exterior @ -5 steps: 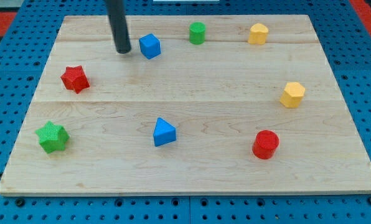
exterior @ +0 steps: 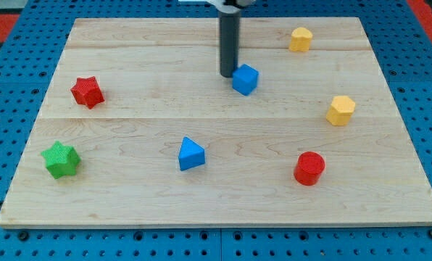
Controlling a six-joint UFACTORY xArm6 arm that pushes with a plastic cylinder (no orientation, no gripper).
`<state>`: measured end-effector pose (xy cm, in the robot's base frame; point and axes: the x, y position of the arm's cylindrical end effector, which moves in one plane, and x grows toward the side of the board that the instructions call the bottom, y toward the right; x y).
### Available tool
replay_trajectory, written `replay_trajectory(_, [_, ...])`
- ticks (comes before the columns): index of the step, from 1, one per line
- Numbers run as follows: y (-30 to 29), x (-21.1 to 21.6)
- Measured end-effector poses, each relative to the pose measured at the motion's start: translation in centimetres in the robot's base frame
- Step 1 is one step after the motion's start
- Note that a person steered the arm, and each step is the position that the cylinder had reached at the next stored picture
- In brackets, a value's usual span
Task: Push the blue cube to the top left of the yellow hexagon
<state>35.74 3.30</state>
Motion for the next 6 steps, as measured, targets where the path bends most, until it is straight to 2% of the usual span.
replay_trajectory(1, [0.6, 3.0])
replay_trajectory(2, [2.6, 3.9])
replay_trajectory(3, [5.2, 3.6])
replay_trajectory(4, [3.4, 2.5])
replay_trajectory(6, [8.6, 2.0])
